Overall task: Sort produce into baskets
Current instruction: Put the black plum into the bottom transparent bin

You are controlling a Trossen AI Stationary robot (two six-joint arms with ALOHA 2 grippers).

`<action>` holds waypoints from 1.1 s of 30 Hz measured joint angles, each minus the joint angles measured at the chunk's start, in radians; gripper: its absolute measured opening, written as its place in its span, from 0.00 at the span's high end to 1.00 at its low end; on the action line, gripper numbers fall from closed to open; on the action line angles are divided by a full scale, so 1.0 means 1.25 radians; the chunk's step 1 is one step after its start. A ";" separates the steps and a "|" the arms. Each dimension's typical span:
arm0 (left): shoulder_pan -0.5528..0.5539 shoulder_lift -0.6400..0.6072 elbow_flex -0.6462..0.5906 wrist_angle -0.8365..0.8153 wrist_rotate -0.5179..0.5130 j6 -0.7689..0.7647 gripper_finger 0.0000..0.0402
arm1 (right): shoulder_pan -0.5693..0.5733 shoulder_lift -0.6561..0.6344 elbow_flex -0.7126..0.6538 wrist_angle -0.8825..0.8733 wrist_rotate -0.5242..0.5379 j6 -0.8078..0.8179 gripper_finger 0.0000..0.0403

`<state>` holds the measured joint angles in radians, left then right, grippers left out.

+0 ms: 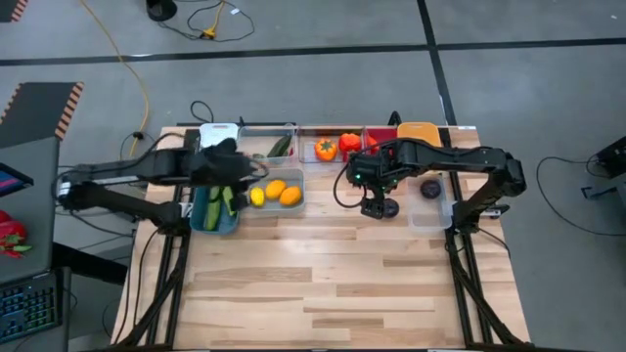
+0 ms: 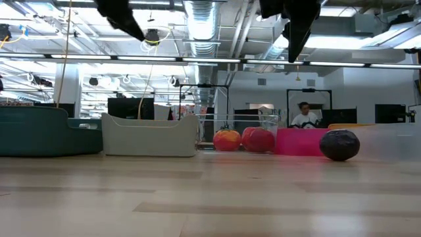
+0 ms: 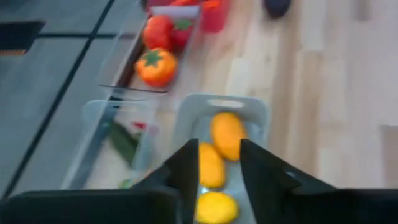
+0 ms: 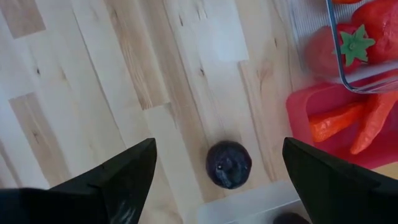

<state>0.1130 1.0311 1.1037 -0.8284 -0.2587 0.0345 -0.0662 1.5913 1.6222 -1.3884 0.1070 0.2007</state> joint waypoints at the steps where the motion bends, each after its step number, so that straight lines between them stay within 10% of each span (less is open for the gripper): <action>1: -0.007 -0.031 -0.036 0.022 0.012 -0.006 0.78 | 0.000 0.000 0.000 0.000 0.000 0.000 0.07; 7: -0.051 -0.224 -0.300 0.286 0.054 -0.029 0.97 | 0.000 0.000 0.000 0.004 0.001 0.000 0.07; 15: -0.064 -0.433 -0.577 0.552 0.072 -0.030 0.98 | 0.000 0.000 0.000 0.004 0.001 0.000 0.07; 33: -0.065 -0.802 -0.784 0.611 0.112 -0.005 1.00 | 0.000 0.000 0.000 0.004 0.001 0.000 0.07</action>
<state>0.0322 0.0292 0.1235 -0.0646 -0.1189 0.0284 -0.0662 1.5913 1.6222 -1.3838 0.1081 0.2012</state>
